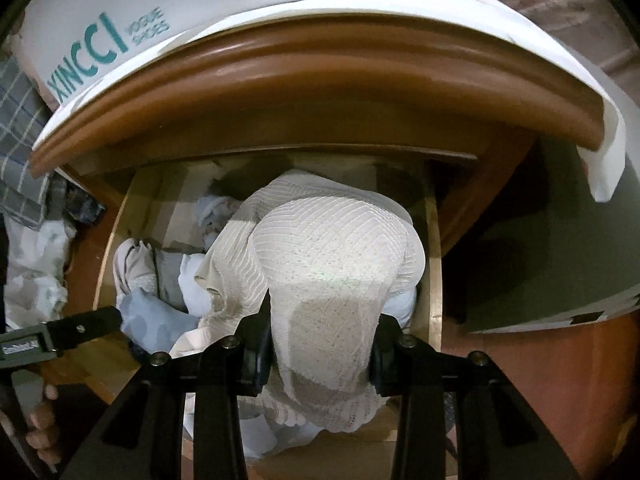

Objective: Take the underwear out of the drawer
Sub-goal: 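Grasp the light blue rolled sock with the left tool, then carry the blue sock into the white shoe box and open the left tool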

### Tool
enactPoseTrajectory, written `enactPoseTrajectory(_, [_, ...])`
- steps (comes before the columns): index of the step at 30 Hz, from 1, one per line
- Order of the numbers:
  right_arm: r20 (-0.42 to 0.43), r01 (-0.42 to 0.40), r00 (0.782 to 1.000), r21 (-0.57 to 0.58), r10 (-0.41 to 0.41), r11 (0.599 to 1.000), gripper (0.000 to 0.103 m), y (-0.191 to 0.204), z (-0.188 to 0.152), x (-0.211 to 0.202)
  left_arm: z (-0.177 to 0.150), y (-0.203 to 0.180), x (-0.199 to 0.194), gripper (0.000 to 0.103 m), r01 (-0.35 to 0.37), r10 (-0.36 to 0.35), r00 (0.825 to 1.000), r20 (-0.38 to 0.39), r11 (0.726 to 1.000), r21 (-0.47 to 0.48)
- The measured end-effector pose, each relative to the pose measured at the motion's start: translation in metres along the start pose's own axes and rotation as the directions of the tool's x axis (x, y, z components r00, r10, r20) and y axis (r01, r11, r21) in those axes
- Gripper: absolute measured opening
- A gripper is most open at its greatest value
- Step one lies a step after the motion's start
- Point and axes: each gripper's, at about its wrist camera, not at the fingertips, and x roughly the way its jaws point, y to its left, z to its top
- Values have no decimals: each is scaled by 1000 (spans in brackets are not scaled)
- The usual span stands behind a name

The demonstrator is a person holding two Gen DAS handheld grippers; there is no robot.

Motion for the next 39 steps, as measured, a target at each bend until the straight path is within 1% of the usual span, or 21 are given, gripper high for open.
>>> enactPoseTrajectory(4, [-3, -10, 1000, -4, 10, 1000, 35, -3, 1, 4, 7, -8, 8, 102, -3, 1, 1000, -31, 999, -48])
enactPoseTrajectory(8, [-5, -14, 1000, -10, 14, 1000, 35, -2, -1, 5, 13, -18, 17, 102, -49, 46, 998, -42, 997, -59])
enactPoseTrajectory(13, [-13, -50, 999, 30, 50, 998, 35, -14, 0, 0, 16, -16, 35, 101, -110, 104, 992, -76, 990, -85])
enactPoseTrajectory(16, [-19, -58, 998, 35, 59, 998, 35, -16, 1, 2, 17, -17, 45, 101, -118, 110, 989, -95, 990, -81])
enactPoseTrajectory(17, [-21, -63, 998, 38, 64, 997, 35, -15, 2, 2, 17, -18, 48, 98, -125, 117, 988, -104, 989, -74])
enactPoseTrajectory(18, [-22, -68, 997, 40, 69, 997, 36, -16, 2, 2, 17, -20, 51, 86, -130, 122, 986, -112, 989, -65])
enactPoseTrajectory(19, [-22, -72, 997, 43, 73, 997, 36, -16, 2, 3, 17, -20, 56, 68, -145, 137, 982, -129, 988, -56])
enactPoseTrajectory(20, [-24, -75, 997, 47, 76, 996, 36, -16, 3, 3, 16, -19, 59, 64, -159, 149, 978, -143, 986, -54])
enactPoseTrajectory(21, [-25, -80, 996, 52, 81, 995, 36, -16, 3, 4, 15, -19, 61, 60, -155, 145, 978, -151, 986, -57])
enactPoseTrajectory(22, [-25, -84, 996, 54, 85, 995, 36, -16, 4, 4, 15, -18, 61, 54, -147, 137, 980, -147, 987, -60])
enactPoseTrajectory(23, [-26, -85, 996, 56, 87, 995, 36, -16, 4, 4, 14, -17, 59, 51, -152, 143, 980, -141, 987, -54])
enactPoseTrajectory(24, [-27, -86, 996, 56, 87, 995, 36, -16, 4, 5, 14, -17, 58, 47, -151, 143, 980, -139, 987, -50])
enactPoseTrajectory(25, [-28, -86, 996, 55, 88, 995, 36, -16, 4, 4, 13, -16, 56, 45, -144, 137, 981, -136, 988, -49])
enactPoseTrajectory(27, [-28, -86, 996, 47, 88, 995, 36, -15, 4, 4, 12, -15, 50, 43, -138, 132, 983, -124, 990, -40])
enactPoseTrajectory(30, [-31, -84, 996, 44, 86, 995, 36, -13, 4, 5, 11, -14, 36, 42, -113, 110, 989, -99, 993, -26])
enactPoseTrajectory(33, [-30, -83, 996, 43, 84, 996, 36, -12, 5, 6, 9, -14, 15, 42, -89, 89, 995, -44, 996, 5])
enactPoseTrajectory(37, [-26, -77, 997, 35, 78, 996, 36, -10, 4, 6, 4, -14, -18, 42, -65, 64, 998, 20, 997, 49])
enactPoseTrajectory(39, [-27, -76, 997, 35, 77, 996, 36, -10, 4, 7, 6, -24, -30, 42, -67, 64, 997, 45, 995, 72])
